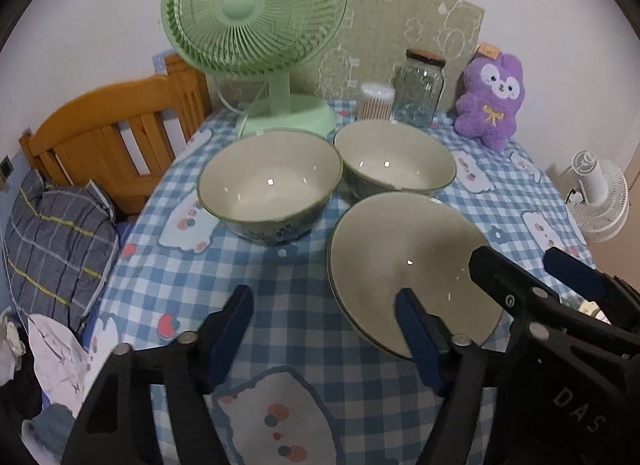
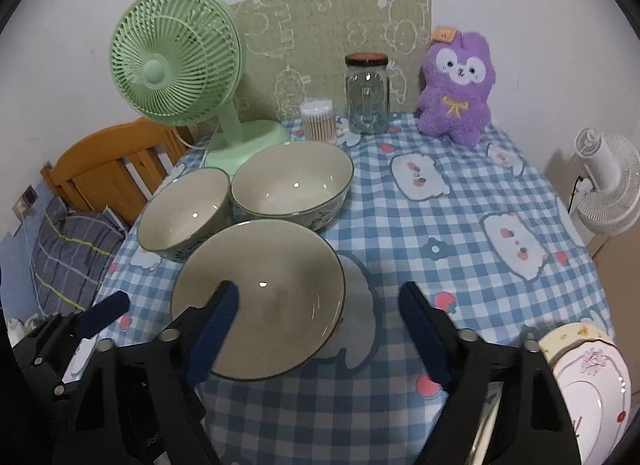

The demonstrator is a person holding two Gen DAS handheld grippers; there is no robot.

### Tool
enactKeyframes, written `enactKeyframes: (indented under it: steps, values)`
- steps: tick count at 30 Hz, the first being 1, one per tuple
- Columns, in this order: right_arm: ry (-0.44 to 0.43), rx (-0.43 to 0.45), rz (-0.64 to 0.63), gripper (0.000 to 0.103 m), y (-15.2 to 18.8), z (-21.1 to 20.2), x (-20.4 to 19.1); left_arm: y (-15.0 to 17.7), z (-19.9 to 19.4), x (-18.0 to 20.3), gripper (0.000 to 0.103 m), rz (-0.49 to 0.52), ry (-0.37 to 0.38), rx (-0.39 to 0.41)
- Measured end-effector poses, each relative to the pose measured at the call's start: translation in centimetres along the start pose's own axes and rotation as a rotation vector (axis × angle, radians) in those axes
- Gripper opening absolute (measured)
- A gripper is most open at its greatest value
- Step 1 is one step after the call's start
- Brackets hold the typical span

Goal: Organize plates and bowls
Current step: 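Grasp the large cream bowl's rim with both tools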

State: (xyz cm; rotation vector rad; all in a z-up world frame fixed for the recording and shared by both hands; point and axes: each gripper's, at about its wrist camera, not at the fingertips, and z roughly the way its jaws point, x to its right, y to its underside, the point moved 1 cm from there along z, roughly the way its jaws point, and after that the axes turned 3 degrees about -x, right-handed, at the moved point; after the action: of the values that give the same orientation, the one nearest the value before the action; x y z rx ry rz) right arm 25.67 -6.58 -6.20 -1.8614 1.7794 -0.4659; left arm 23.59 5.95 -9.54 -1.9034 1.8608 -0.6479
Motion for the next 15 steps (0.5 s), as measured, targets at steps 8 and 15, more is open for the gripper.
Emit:
enactKeyframes:
  steps: [8, 15]
  values:
    - [-0.001, -0.078, -0.007, 0.066, -0.2, 3.0, 0.4, 0.2, 2.0, 1.1, 0.052, -0.015, -0.020, -0.024]
    - [0.005, -0.139, -0.015, 0.054, -0.1, 5.1, 0.5, 0.4, 3.6, 1.7, 0.042, -0.003, -0.002, -0.059]
